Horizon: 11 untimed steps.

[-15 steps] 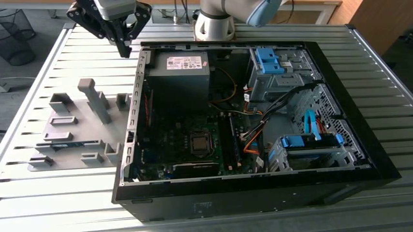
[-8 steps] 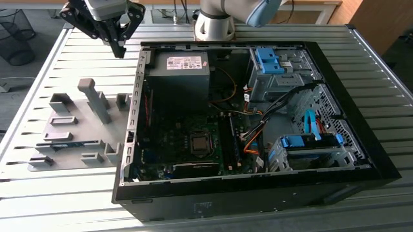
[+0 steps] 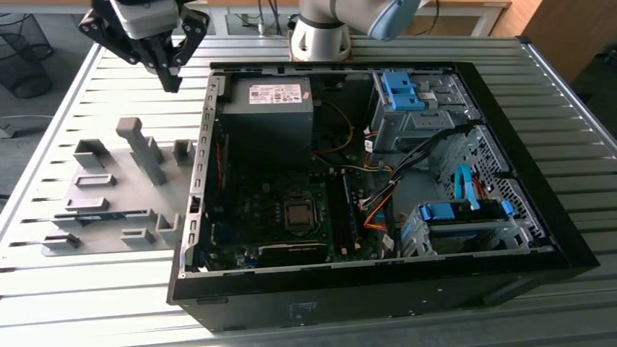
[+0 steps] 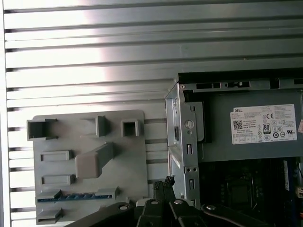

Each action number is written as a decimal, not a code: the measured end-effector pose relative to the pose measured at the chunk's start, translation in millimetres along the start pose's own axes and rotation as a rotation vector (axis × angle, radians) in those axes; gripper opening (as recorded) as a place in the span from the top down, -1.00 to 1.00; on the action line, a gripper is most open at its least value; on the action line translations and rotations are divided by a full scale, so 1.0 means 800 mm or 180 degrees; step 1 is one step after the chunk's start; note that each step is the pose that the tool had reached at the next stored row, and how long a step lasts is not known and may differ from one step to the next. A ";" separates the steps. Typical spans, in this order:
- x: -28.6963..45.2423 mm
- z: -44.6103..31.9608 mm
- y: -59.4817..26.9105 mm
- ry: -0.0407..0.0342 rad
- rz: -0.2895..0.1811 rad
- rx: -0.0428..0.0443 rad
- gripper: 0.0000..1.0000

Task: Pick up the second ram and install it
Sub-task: 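Reach for the second ram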

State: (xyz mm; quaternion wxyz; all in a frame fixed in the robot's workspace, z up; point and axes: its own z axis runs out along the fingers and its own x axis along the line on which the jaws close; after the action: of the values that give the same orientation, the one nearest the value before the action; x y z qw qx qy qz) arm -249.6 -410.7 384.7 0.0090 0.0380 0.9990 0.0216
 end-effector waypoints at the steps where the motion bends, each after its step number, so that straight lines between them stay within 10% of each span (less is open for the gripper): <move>1: 0.0007 0.0001 -0.003 0.0000 0.0000 0.0000 0.80; 11: 0.0281 -0.0001 -0.013 0.0001 0.0000 0.0000 0.80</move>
State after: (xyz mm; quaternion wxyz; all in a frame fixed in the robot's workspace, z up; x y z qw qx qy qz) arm -272.8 -419.5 383.9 0.0089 0.0380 0.9990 0.0215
